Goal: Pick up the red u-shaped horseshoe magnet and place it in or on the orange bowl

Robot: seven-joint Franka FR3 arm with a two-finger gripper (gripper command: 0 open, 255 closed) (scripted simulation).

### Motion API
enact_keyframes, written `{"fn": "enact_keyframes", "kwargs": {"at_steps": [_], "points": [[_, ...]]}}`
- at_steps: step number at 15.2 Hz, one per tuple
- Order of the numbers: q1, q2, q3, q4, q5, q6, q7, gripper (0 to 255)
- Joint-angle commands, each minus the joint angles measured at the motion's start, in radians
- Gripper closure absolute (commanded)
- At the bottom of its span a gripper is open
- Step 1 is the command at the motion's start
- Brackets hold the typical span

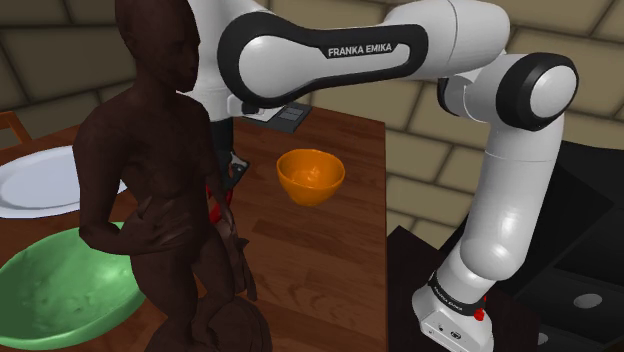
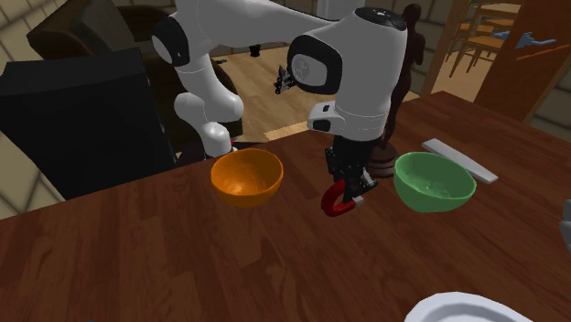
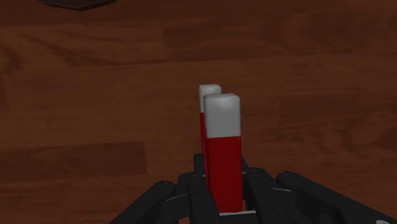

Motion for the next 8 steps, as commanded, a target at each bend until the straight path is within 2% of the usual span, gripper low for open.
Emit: {"fn": "enact_keyframes", "kwargs": {"at_steps": [1,8], "points": [[0.007,0.004,0.0,0.032,-0.002,-0.029,0.0,255],[0.033,0.018,0.001,0.144,-0.011,-0.129,0.0,255]]}}
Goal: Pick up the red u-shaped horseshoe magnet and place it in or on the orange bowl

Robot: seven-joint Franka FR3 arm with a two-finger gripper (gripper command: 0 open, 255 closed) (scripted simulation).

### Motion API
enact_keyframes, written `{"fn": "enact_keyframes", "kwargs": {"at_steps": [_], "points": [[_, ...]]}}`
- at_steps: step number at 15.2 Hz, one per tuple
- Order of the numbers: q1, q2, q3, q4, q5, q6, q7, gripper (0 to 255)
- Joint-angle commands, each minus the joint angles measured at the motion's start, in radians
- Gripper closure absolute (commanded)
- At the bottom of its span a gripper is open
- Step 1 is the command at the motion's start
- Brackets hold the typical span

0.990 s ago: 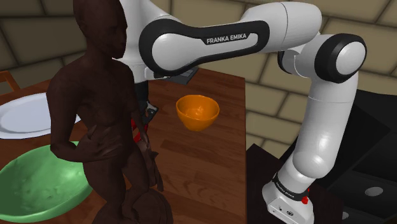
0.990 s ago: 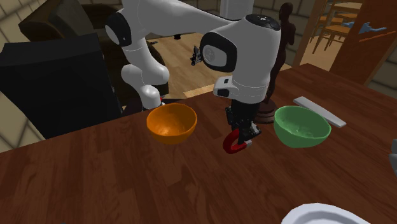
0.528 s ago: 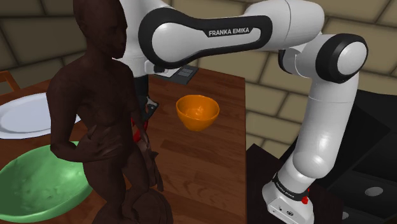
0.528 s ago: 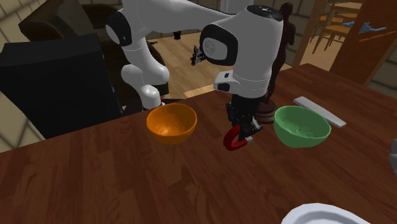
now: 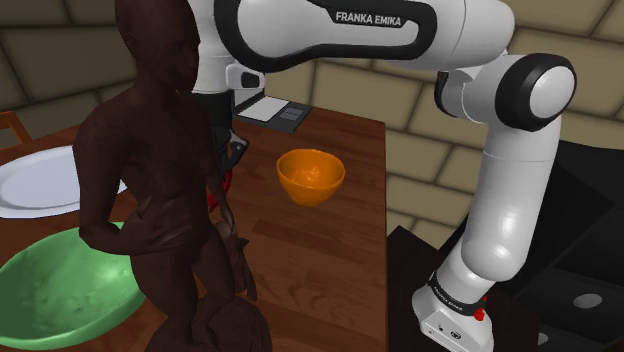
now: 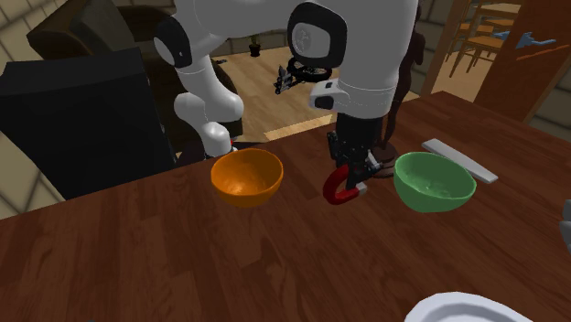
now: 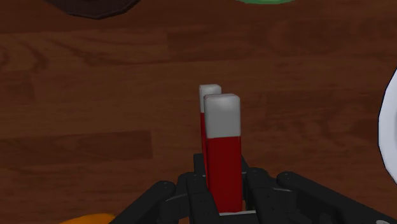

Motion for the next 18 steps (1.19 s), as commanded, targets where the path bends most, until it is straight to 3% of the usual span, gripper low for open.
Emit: {"fn": "enact_keyframes", "kwargs": {"at_steps": [1,11,18], "points": [[0.011,0.008,-0.001,0.037,-0.006,-0.031,0.002,255],[0.09,0.064,-0.009,0.249,-0.05,-0.196,0.013,255],[0.193,0.137,-0.028,0.461,-0.112,-0.34,0.02,255]]}}
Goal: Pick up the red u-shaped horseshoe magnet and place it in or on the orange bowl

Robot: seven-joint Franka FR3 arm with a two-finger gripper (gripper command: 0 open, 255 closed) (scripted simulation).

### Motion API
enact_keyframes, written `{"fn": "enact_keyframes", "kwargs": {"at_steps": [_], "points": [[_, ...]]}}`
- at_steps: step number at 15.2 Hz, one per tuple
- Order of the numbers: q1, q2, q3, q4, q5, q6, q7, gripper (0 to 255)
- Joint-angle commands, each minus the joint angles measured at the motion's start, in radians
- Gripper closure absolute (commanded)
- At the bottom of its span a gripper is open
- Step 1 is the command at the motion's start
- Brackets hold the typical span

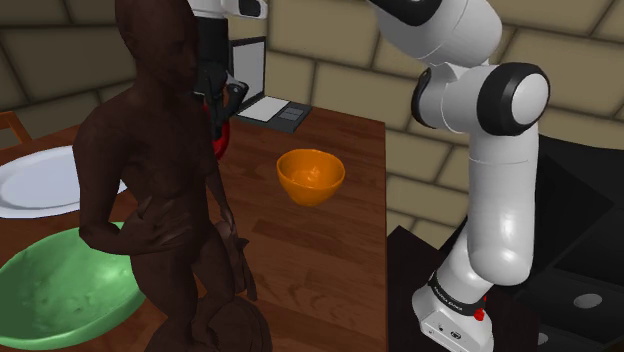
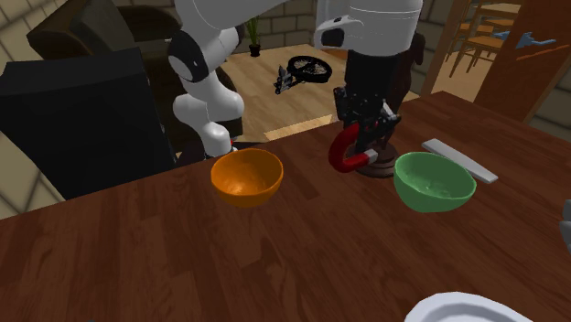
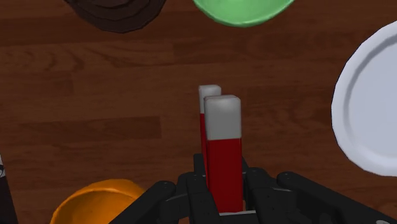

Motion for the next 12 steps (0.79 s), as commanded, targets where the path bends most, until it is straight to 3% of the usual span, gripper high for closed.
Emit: {"fn": "enact_keyframes", "kwargs": {"at_steps": [1,3,8,10,12], "points": [[0.036,0.025,-0.008,0.074,-0.022,-0.049,-0.002,255],[0.075,0.05,-0.017,0.143,-0.045,-0.091,-0.003,255],[-0.272,-0.237,0.044,-0.217,0.184,0.037,-0.131,255],[-0.375,-0.352,0.032,-0.313,0.281,0.062,-0.216,255],[-0.447,-0.465,-0.008,-0.393,0.373,0.074,-0.309,255]]}}
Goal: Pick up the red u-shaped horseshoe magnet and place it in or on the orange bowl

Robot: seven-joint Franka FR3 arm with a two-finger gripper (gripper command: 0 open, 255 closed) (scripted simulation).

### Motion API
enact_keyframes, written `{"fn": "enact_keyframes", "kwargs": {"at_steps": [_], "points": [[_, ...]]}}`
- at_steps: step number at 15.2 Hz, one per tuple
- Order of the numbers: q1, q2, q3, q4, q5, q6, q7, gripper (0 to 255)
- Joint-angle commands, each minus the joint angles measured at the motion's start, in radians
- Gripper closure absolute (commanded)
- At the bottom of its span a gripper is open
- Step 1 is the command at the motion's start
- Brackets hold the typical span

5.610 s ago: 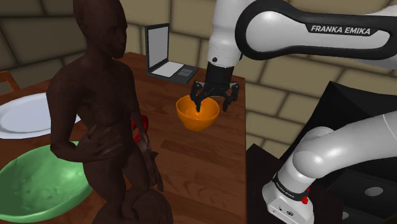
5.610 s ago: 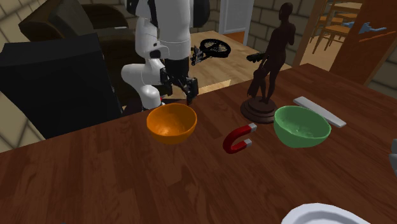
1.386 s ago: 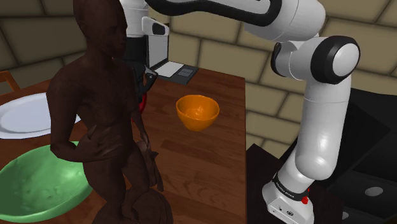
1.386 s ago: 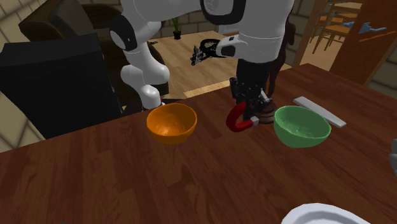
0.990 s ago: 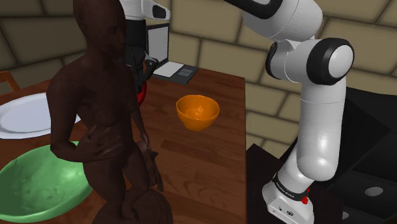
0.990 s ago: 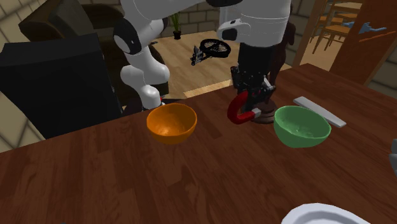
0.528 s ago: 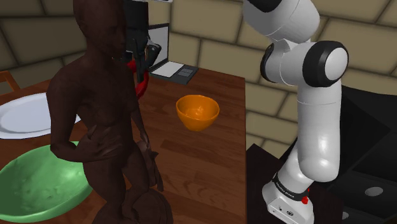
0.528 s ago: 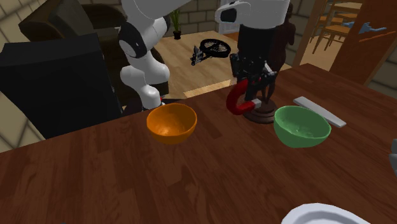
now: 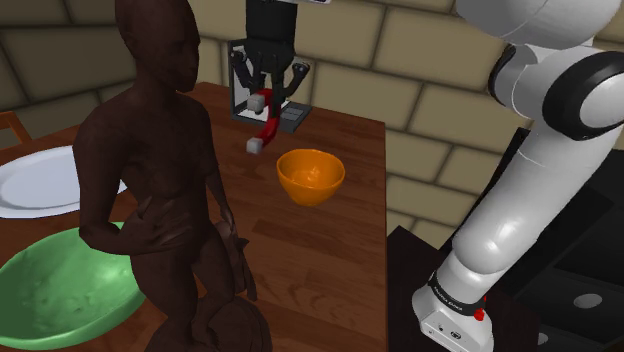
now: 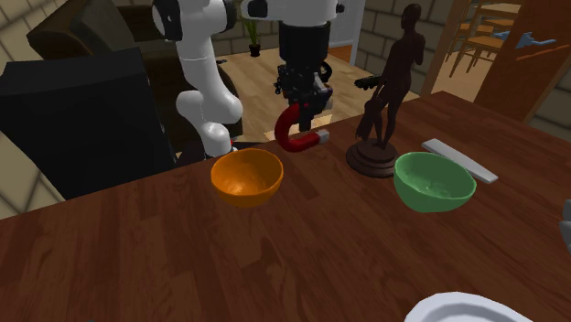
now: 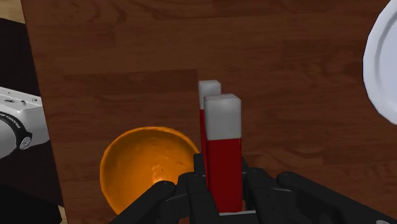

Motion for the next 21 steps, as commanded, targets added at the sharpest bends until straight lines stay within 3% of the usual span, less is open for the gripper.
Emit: {"fn": "enact_keyframes", "kwargs": {"at_steps": [1,5,9,21], "points": [[-0.067,-0.111,-0.046,-0.079,0.09,0.008,-0.098,255],[-0.108,-0.277,-0.176,-0.199,0.196,-0.003,-0.262,255],[-0.116,-0.382,-0.29,-0.284,0.235,-0.022,-0.387,255],[-0.097,-0.457,-0.298,-0.511,0.27,0.136,-0.421,255]]}}
